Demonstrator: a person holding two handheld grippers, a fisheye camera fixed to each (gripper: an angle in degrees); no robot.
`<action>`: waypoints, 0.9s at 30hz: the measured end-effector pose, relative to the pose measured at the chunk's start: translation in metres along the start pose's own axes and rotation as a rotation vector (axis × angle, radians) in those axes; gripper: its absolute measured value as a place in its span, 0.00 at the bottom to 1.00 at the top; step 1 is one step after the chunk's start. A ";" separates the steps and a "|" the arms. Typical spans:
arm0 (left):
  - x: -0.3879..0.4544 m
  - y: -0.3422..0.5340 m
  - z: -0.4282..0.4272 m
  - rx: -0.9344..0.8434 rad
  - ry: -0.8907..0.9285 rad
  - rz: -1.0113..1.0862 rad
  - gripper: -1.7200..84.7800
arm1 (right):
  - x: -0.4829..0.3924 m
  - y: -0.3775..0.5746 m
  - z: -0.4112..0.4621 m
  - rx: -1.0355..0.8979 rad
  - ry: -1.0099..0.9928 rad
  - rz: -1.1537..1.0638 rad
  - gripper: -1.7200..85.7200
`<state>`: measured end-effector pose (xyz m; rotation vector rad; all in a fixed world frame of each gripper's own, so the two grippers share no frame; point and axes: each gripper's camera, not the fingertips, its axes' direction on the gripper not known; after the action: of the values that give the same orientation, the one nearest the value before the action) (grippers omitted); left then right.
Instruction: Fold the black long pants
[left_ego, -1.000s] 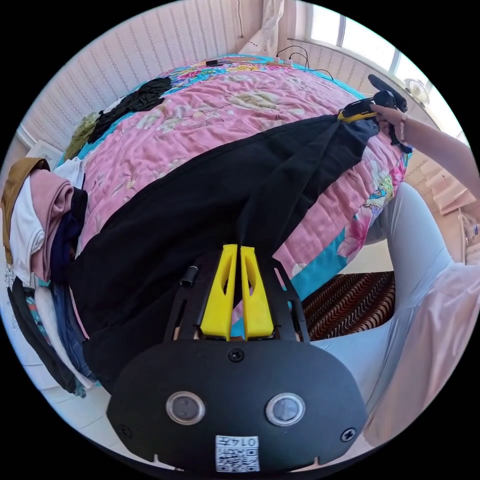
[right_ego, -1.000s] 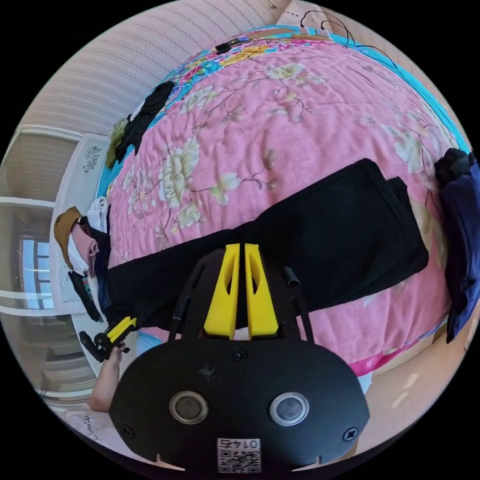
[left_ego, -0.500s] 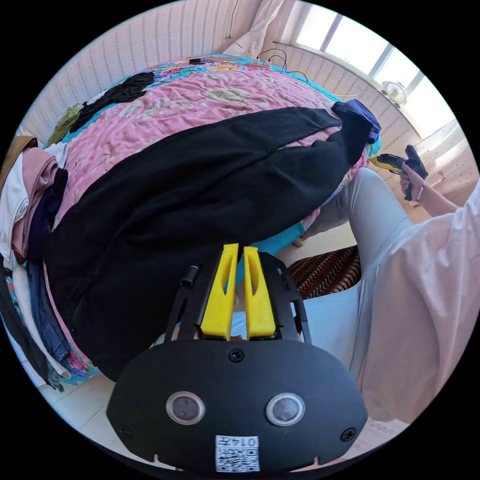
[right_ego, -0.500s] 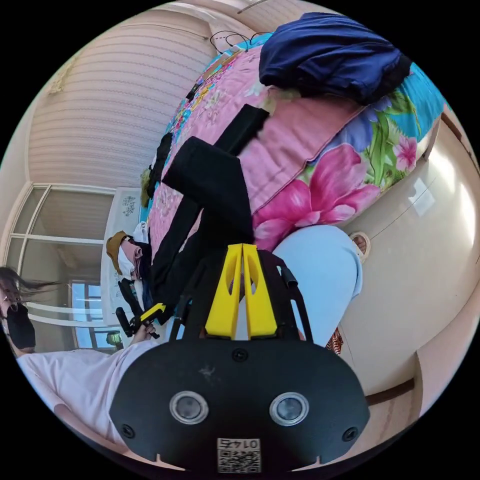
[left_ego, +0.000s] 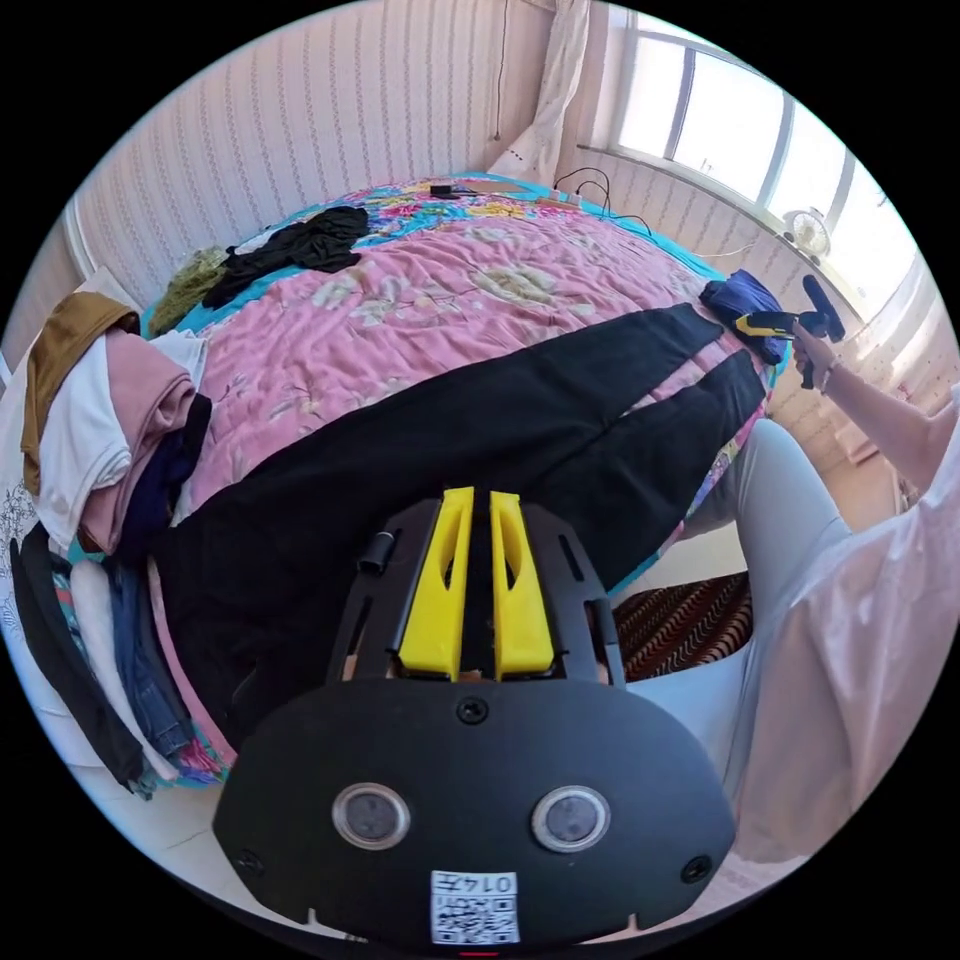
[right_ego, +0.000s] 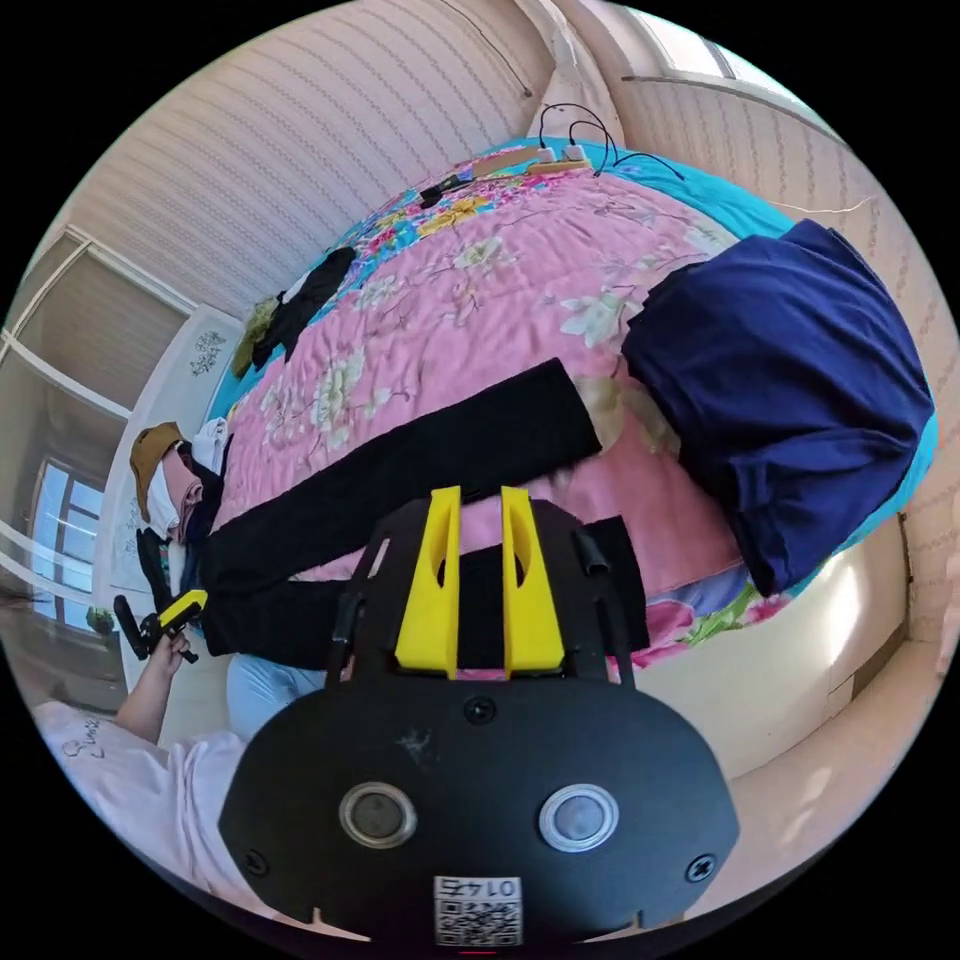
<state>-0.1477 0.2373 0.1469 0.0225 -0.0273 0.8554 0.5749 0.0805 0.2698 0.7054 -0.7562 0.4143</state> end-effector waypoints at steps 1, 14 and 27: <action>-0.006 -0.010 0.003 -0.003 -0.023 0.002 0.08 | -0.008 -0.015 0.004 -0.020 0.037 -0.034 0.11; -0.049 -0.109 0.095 -0.275 -0.158 0.075 0.13 | -0.021 -0.099 0.071 -0.253 0.239 -0.008 0.22; -0.039 -0.123 0.102 -0.255 -0.161 0.012 0.02 | -0.071 -0.096 0.030 -0.174 0.349 -0.205 0.03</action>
<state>-0.0816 0.1238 0.2467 -0.1481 -0.2873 0.8556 0.5683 -0.0147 0.1921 0.5222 -0.3806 0.2705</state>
